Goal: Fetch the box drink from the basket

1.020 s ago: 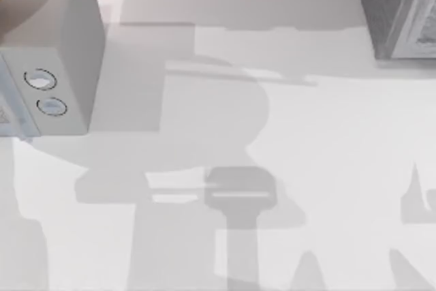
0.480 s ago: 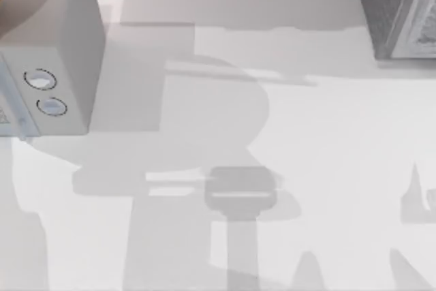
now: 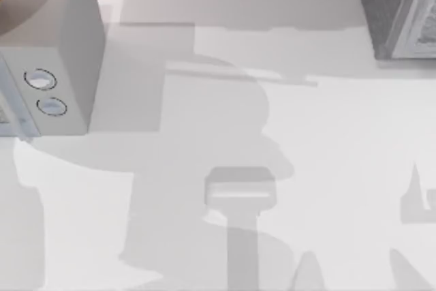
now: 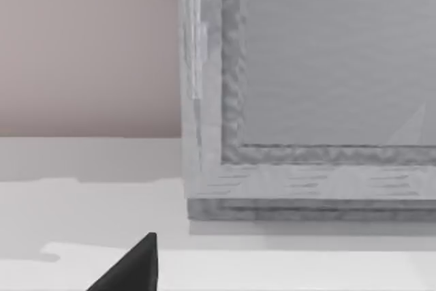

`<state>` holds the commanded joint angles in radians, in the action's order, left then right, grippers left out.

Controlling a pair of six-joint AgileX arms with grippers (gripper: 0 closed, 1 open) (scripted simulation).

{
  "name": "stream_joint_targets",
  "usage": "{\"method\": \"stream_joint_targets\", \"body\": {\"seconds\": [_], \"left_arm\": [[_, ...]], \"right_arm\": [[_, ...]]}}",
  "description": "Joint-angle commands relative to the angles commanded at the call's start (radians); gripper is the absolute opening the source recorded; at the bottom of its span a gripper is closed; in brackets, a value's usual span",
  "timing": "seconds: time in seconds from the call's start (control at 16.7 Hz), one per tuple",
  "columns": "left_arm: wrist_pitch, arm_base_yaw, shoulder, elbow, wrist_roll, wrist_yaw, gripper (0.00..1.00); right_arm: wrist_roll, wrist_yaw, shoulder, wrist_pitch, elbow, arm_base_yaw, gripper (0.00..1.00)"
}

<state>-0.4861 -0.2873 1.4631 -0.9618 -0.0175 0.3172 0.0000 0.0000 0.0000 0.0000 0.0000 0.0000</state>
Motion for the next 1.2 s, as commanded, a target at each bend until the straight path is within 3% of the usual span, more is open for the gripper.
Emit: {"method": "stream_joint_targets", "body": {"seconds": [0.42, 1.2], "left_arm": [[-0.008, 0.010, 0.036, -0.028, 0.000, -0.009, 1.00], [-0.008, 0.010, 0.036, -0.028, 0.000, -0.009, 0.02]], "right_arm": [[0.000, 0.000, 0.000, 0.000, 0.000, 0.000, 1.00], [0.000, 0.000, 0.000, 0.000, 0.000, 0.000, 1.00]]}}
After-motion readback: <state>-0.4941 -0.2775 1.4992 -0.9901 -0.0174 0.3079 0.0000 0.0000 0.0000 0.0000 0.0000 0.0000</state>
